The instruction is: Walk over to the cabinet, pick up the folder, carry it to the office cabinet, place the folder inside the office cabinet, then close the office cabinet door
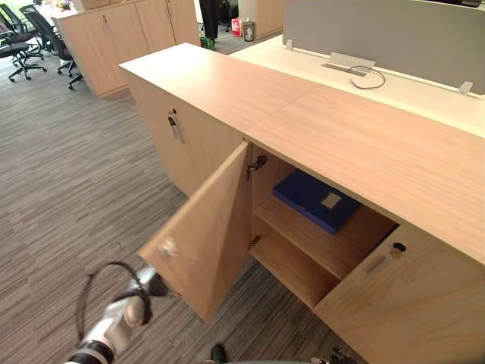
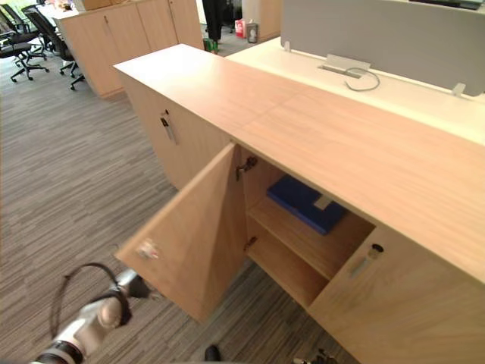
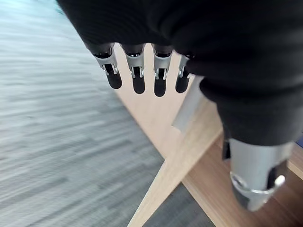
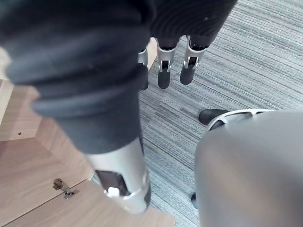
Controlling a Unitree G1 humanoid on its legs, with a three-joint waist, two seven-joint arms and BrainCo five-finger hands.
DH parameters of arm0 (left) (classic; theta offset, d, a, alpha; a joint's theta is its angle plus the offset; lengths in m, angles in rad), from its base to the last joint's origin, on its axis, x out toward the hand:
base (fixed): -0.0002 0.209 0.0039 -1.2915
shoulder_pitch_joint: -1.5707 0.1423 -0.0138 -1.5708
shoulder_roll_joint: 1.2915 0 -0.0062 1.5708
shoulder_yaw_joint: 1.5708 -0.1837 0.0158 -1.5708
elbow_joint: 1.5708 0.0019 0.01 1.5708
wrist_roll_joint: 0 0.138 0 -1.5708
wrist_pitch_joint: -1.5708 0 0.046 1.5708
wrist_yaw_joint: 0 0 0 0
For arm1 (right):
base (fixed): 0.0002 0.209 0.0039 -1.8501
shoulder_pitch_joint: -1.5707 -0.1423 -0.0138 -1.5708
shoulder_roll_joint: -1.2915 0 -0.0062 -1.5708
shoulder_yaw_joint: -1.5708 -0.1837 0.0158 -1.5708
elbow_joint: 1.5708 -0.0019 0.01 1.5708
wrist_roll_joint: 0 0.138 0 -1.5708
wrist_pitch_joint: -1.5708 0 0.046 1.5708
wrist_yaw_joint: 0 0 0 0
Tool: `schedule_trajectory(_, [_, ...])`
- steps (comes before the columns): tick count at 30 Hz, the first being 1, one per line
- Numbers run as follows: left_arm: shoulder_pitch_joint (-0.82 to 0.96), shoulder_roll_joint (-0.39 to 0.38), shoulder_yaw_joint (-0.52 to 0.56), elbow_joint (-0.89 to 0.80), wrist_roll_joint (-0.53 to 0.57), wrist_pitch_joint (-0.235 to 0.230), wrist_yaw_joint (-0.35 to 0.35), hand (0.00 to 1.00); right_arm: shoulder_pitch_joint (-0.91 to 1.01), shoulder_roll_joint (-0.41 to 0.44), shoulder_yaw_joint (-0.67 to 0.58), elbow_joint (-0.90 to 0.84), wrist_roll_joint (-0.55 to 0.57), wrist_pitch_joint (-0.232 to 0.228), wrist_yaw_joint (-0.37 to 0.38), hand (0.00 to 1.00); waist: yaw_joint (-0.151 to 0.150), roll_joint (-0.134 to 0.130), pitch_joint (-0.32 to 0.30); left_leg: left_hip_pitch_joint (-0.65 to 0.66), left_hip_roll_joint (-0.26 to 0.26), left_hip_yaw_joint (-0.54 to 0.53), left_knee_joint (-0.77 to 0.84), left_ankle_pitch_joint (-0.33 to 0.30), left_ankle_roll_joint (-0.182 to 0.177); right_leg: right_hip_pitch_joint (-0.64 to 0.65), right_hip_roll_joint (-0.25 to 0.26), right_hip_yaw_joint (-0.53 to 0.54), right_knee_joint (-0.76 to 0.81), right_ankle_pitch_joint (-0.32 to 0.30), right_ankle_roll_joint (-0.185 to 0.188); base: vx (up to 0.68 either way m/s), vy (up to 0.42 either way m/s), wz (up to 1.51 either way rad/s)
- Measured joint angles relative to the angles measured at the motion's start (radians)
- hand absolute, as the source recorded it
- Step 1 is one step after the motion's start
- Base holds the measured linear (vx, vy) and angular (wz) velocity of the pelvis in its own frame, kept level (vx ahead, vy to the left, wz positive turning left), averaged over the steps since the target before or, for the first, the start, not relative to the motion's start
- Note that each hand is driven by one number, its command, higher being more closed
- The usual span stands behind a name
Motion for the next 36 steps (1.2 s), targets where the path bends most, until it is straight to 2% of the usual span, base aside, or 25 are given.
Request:
schedule_trajectory(1, [0.000,-0.015,-0.058,-0.045,0.009,-0.037,-0.013,0.00,-0.006,0.003,0.000,0.008,0.000,-0.001,-0.001,0.00,-0.006,-0.004,0.000,-0.002,-0.005,0.002,0.000,-0.001,0.005,-0.002,-0.004,0.002,-0.005,0.005,0.007,-0.06,0.115,-0.06])
schedule_trajectory(2, [0.001,-0.035,-0.081,-0.066,0.018,-0.043,-0.019,0.00,-0.009,0.005,-0.003,0.013,0.001,-0.001,-0.004,0.00,-0.012,-0.006,0.000,-0.005,-0.008,0.003,0.000,-0.001,0.009,-0.002,-0.007,0.003,-0.011,0.009,0.009,-0.05,0.100,-0.06])
schedule_trajectory(4, [0.005,-0.093,-0.189,-0.165,0.017,-0.123,-0.062,0.00,-0.016,0.013,-0.008,0.013,0.003,-0.004,-0.014,0.00,-0.033,-0.008,0.000,-0.009,-0.020,0.011,0.000,-0.003,0.021,0.001,-0.016,0.002,-0.036,0.027,0.015,-0.03,0.093,-0.09])
schedule_trajectory(5, [0.010,-0.106,-0.217,-0.197,0.012,-0.146,-0.073,0.00,-0.019,0.015,-0.009,0.013,0.003,-0.005,-0.016,0.00,-0.037,-0.008,0.000,-0.009,-0.023,0.012,0.000,-0.002,0.024,0.002,-0.017,0.003,-0.041,0.033,0.014,-0.01,0.062,-0.08])
schedule_trajectory(7, [0.022,-0.167,-0.265,-0.288,-0.065,-0.202,-0.118,0.00,-0.021,0.018,-0.009,0.013,0.003,-0.012,-0.021,0.00,-0.051,-0.008,0.001,0.001,-0.031,0.016,0.000,-0.002,0.030,0.018,-0.019,0.004,-0.058,0.043,0.015,0.01,0.026,-0.04])
schedule_trajectory(10, [0.048,-0.181,-0.275,-0.361,-0.159,-0.218,-0.156,0.00,-0.024,0.018,-0.004,0.013,0.002,-0.016,-0.022,0.00,-0.049,-0.005,-0.003,0.009,-0.029,0.015,0.000,-0.004,0.031,0.030,-0.016,0.003,-0.065,0.044,0.015,0.00,0.000,0.00])
schedule_trajectory(11, [0.063,-0.183,-0.275,-0.378,-0.238,-0.217,-0.170,0.00,-0.029,0.017,0.002,0.015,0.002,-0.016,-0.025,0.00,-0.049,-0.004,-0.004,0.009,-0.026,0.014,0.000,-0.004,0.030,0.031,-0.015,0.002,-0.067,0.044,0.014,0.00,0.000,0.00])
schedule_trajectory(13, [0.079,-0.189,-0.276,-0.383,-0.312,-0.212,-0.185,0.00,-0.036,0.017,0.015,0.015,0.000,-0.016,-0.029,0.00,-0.049,-0.002,-0.005,0.009,-0.022,0.010,-0.001,-0.004,0.030,0.036,-0.012,-0.001,-0.073,0.043,0.014,0.00,-0.035,0.04])
schedule_trajectory(20, [0.118,-0.212,-0.252,-0.382,-0.492,-0.162,-0.214,0.00,-0.075,0.024,0.133,0.016,-0.006,-0.016,-0.029,0.00,-0.054,-0.004,-0.004,0.013,-0.021,0.008,-0.001,-0.006,0.026,0.049,-0.007,-0.005,-0.085,0.044,0.013,0.00,-0.008,0.01])
schedule_trajectory(23, [0.160,-0.271,-0.147,-0.304,-0.633,-0.130,-0.233,0.00,-0.087,0.045,0.172,0.030,-0.008,-0.016,-0.029,0.00,-0.056,-0.006,-0.003,0.019,-0.019,0.017,-0.001,-0.008,0.023,0.053,-0.006,0.000,-0.087,0.044,0.013,-0.01,-0.006,-0.07])
schedule_trajectory(24, [0.166,-0.309,-0.076,-0.226,-0.694,-0.115,-0.229,0.00,-0.089,0.045,0.182,0.030,-0.006,-0.017,-0.029,0.00,-0.055,-0.008,-0.002,0.026,-0.017,0.024,-0.001,-0.011,0.020,0.057,-0.005,0.007,-0.088,0.044,0.012,-0.03,0.000,-0.20])
schedule_trajectory(25, [0.165,-0.339,0.000,-0.141,-0.729,-0.107,-0.209,0.00,-0.088,0.045,0.201,0.030,-0.006,-0.018,-0.029,0.00,-0.054,-0.010,-0.004,0.032,-0.013,0.037,-0.001,-0.014,0.016,0.057,-0.001,0.023,-0.092,0.045,0.011,-0.04,-0.001,-0.26])
schedule_trajectory(27, [0.166,-0.359,0.082,-0.056,-0.761,-0.095,-0.182,0.00,-0.088,0.045,0.205,0.030,-0.005,-0.019,-0.029,0.00,-0.053,-0.012,-0.002,0.041,-0.007,0.057,-0.001,-0.018,0.011,0.056,0.005,0.040,-0.096,0.048,0.007,-0.04,-0.012,-0.38])
schedule_trajectory(28, [0.167,-0.372,0.158,0.014,-0.820,-0.074,-0.163,0.00,-0.087,0.045,0.204,0.030,-0.003,-0.019,-0.030,0.00,-0.053,-0.016,-0.003,0.046,0.001,0.077,0.001,-0.024,0.011,0.053,0.008,0.060,-0.100,0.051,0.003,-0.03,-0.012,-0.43])
schedule_trajectory(30, [0.166,-0.386,0.242,0.079,-0.899,-0.057,-0.145,0.00,-0.085,0.045,0.204,0.032,-0.004,-0.018,-0.030,0.00,-0.053,-0.020,-0.002,0.045,0.012,0.104,0.019,-0.038,0.004,0.046,0.014,0.083,-0.098,0.055,-0.003,0.00,-0.021,-0.46])
schedule_trajectory(31, [0.162,-0.404,0.339,0.149,-0.957,-0.051,-0.126,0.00,-0.086,0.051,0.202,0.032,-0.003,-0.018,-0.030,0.00,-0.051,-0.031,0.005,0.028,0.031,0.126,0.090,-0.077,0.000,0.047,0.021,0.109,-0.097,0.058,-0.006,0.01,-0.077,-0.58])
schedule_trajectory(33, [0.161,-0.422,0.446,0.211,-1.003,-0.053,-0.102,0.00,-0.085,0.057,0.194,0.033,-0.003,-0.018,-0.030,0.00,-0.051,-0.038,0.009,-0.018,0.079,0.148,0.243,-0.157,-0.004,0.048,0.031,0.137,-0.093,0.059,-0.008,0.01,-0.088,-0.56])
schedule_trajectory(34, [0.161,-0.430,0.515,0.246,-1.034,-0.056,-0.081,0.00,-0.084,0.056,0.186,0.033,-0.004,-0.019,-0.030,0.00,-0.048,-0.033,0.012,-0.062,0.138,0.157,0.385,-0.223,-0.009,0.050,0.057,0.160,-0.092,0.058,-0.017,0.03,-0.084,-0.62])
schedule_trajectory(35, [0.155,-0.430,0.575,0.279,-1.049,-0.057,-0.068,0.00,-0.083,0.057,0.164,0.033,-0.005,-0.019,-0.030,0.00,-0.047,-0.030,0.017,-0.107,0.186,0.148,0.514,-0.255,-0.006,0.052,0.078,0.184,-0.090,0.058,-0.026,0.02,-0.080,-0.61])
schedule_trajectory(36, [0.151,-0.430,0.600,0.295,-1.070,-0.058,-0.063,0.00,-0.081,0.058,0.148,0.033,-0.004,-0.019,-0.031,0.00,-0.047,-0.029,0.021,-0.127,0.204,0.132,0.566,-0.256,-0.003,0.052,0.086,0.194,-0.087,0.058,-0.029,0.01,-0.078,-0.58])
